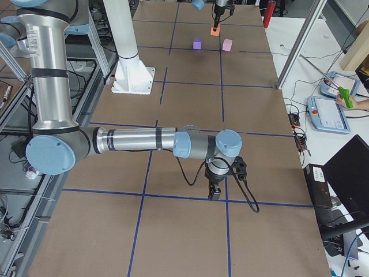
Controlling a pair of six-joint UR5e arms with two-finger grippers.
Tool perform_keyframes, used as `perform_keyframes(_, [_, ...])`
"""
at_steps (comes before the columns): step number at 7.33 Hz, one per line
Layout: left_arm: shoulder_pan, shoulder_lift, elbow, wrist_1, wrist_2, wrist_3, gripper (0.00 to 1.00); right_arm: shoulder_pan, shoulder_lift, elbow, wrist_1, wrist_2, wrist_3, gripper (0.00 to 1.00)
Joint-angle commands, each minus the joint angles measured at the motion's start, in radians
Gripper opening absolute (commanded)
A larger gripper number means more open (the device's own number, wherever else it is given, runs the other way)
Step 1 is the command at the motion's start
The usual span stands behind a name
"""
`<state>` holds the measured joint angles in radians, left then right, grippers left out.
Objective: Arrange blocks in a line
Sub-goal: 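Lift the orange cube and carry it toward the pink cube, then lower the orange cube between the pink and purple cubes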
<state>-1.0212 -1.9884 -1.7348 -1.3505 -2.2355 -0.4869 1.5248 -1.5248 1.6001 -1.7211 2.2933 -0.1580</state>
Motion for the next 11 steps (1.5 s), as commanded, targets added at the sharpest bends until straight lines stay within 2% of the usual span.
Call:
perform_keyframes(1, [0.006, 0.022, 0.075, -0.089, -0.004, 0.002, 0.0, 0.0, 0.0, 0.0, 0.0, 0.0, -0.001, 1.0])
perform_keyframes(3, [0.01, 0.013, 0.162, -0.166, -0.056, -0.015, 0.0, 0.002, 0.0, 0.0, 0.0, 0.0, -0.001, 1.0])
perform_keyframes(5, [0.035, 0.01, 0.221, -0.272, -0.056, -0.093, 0.0, 0.0, 0.0, 0.0, 0.0, 0.0, 0.0, 1.0])
perform_keyframes(8, [0.059, 0.008, 0.28, -0.32, -0.056, -0.104, 0.0, 0.0, 0.0, 0.001, 0.0, 0.0, 0.0, 1.0])
perform_keyframes(11, [0.062, 0.01, 0.285, -0.325, -0.056, -0.118, 0.0, 0.0, 0.0, 0.0, 0.0, 0.0, -0.001, 1.0])
